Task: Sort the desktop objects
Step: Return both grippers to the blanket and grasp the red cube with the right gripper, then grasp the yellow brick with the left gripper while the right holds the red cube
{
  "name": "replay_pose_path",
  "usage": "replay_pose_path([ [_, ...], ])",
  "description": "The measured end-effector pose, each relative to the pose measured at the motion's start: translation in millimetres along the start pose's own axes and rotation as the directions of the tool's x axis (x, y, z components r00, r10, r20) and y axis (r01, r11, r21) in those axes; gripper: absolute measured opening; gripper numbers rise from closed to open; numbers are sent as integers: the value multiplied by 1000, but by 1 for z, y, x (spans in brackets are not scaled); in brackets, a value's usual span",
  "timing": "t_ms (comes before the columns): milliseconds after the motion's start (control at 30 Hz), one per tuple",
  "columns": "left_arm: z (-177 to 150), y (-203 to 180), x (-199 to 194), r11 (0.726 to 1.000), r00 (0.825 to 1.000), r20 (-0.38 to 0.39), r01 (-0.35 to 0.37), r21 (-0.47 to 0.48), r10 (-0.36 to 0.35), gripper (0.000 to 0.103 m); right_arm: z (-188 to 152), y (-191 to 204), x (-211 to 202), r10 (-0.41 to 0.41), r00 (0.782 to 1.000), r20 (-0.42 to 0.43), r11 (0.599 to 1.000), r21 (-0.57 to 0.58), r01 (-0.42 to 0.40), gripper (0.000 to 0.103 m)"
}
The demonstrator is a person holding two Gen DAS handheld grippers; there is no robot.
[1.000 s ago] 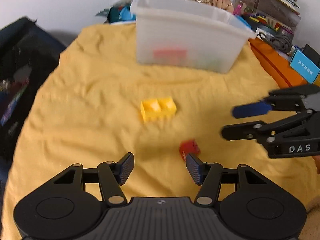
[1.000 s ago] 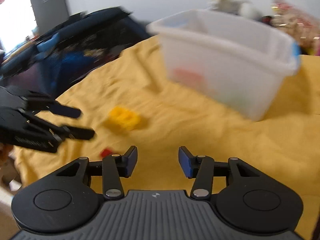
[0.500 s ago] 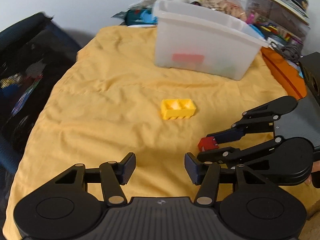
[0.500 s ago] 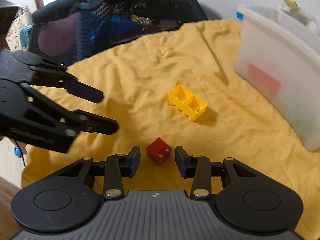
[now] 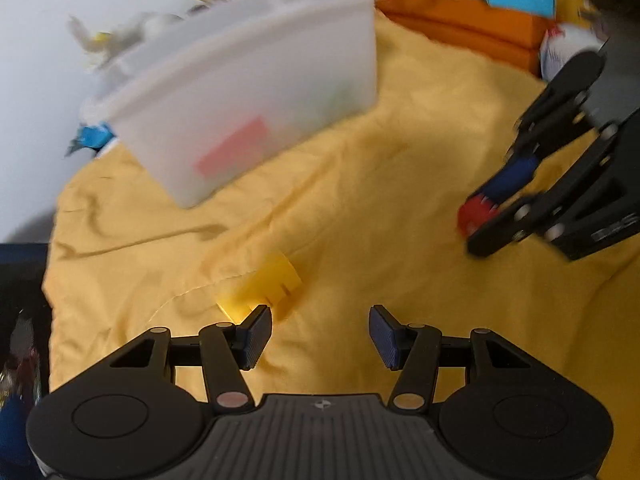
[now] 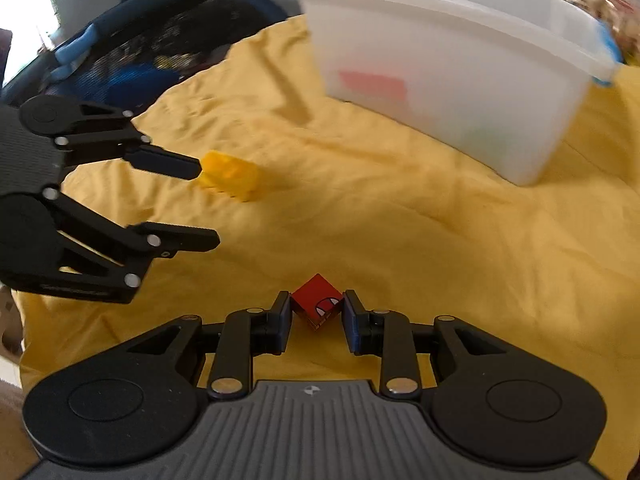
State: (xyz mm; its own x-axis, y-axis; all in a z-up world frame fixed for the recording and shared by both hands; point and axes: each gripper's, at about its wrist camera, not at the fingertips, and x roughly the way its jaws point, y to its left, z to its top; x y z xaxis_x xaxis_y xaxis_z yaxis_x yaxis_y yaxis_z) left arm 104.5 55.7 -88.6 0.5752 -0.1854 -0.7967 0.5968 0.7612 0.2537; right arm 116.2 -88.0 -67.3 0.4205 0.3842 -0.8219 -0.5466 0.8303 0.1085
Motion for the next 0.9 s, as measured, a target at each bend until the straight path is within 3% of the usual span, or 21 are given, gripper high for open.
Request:
replay_pose_path([
  [100,4,15,9,1000,1000,20,7,22,-8,60,-2,-3,-2,-11,1000,5,1000,20,11,30],
  [233,14,27,12,996,996,41,-78,46,76,59,-6,-1,-2,-22,1000,6,1000,19,22,30],
  [333,21,36,7,997,996,67,-65,38,63,59,-8,-2,-2,-25,1000,4,999,24,25,30],
  [433,27,36,13,991,997,54,-62,116,57,59,-8,-2,-3,-32,999,4,999,31,32,30],
  [567,28,31,24,959,999,-26,-12,282,20,51,-6,-3,-3,-37,999,2,999,41,37,30],
  [700,21,31,2,935,998,9,56,350,-63,51,-6,-4,-5,-44,999,2,998,42,43,31],
  [833,9,32,16,906,999,-42,49,421,-34,51,-11,-6,-6,-47,999,1,997,66,47,31],
  [900,13,44,19,938,993,-61,115,328,-100,38,-12,-7,-6,-46,999,4,996,74,45,31],
])
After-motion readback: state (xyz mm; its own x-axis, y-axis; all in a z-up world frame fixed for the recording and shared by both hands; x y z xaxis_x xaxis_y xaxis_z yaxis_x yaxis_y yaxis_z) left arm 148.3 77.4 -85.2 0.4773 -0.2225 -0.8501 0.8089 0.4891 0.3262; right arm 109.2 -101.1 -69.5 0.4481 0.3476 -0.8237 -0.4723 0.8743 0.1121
